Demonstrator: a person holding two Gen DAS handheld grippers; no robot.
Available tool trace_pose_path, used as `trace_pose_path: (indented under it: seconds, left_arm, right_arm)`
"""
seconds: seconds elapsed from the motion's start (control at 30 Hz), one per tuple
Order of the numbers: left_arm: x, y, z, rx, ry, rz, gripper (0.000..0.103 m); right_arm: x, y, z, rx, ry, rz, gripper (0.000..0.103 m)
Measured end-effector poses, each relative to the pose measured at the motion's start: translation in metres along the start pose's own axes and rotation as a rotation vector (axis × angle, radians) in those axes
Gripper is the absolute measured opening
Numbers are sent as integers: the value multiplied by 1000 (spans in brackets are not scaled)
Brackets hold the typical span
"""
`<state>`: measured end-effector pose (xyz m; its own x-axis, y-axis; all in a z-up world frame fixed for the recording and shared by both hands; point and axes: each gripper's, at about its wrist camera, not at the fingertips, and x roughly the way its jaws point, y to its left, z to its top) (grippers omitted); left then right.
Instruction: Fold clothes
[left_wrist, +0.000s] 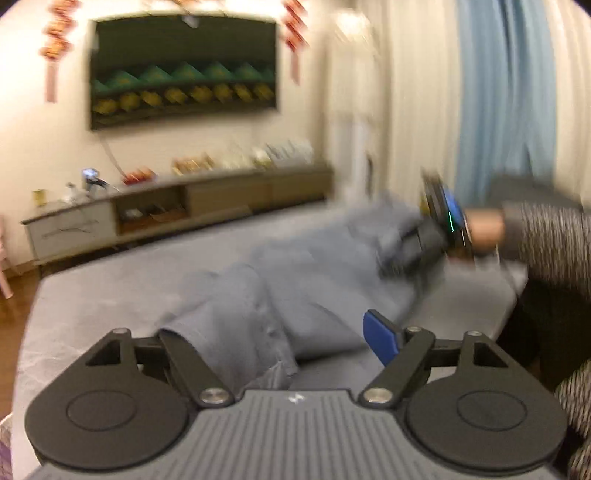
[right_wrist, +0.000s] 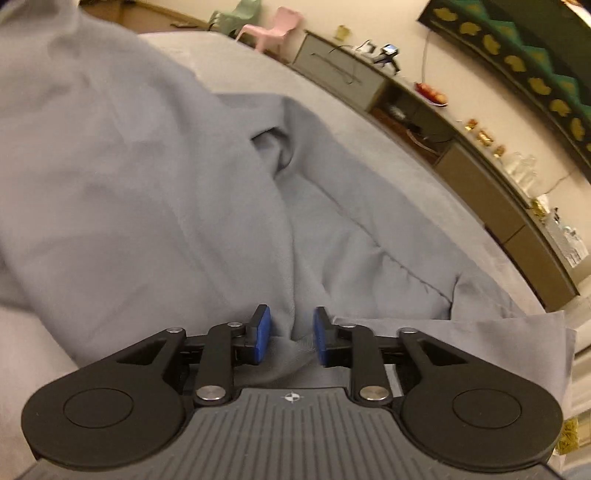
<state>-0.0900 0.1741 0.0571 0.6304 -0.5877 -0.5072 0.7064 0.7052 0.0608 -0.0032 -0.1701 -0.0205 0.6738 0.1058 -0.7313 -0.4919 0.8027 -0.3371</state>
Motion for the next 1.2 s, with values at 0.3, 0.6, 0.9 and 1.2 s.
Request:
trace_pose_path:
  seconds: [0.3,0.6,0.9,1.2]
  left_arm:
    - [-40,126,30,-533,-487,266,4]
    - [34,181,25,-627,-294,386,4]
    - [36,161,28,-526,-297,418,4]
    - [-39,189,77,-637,-567,413,4]
  right_arm:
    - [-73,-112,-41,321,-177,-151,89]
    - [-63,-212,-131,928,-75,-208,95]
    - [9,-215,-110,938,18,-112,30]
    - [-160,-223,-47,915,-491,-240,11]
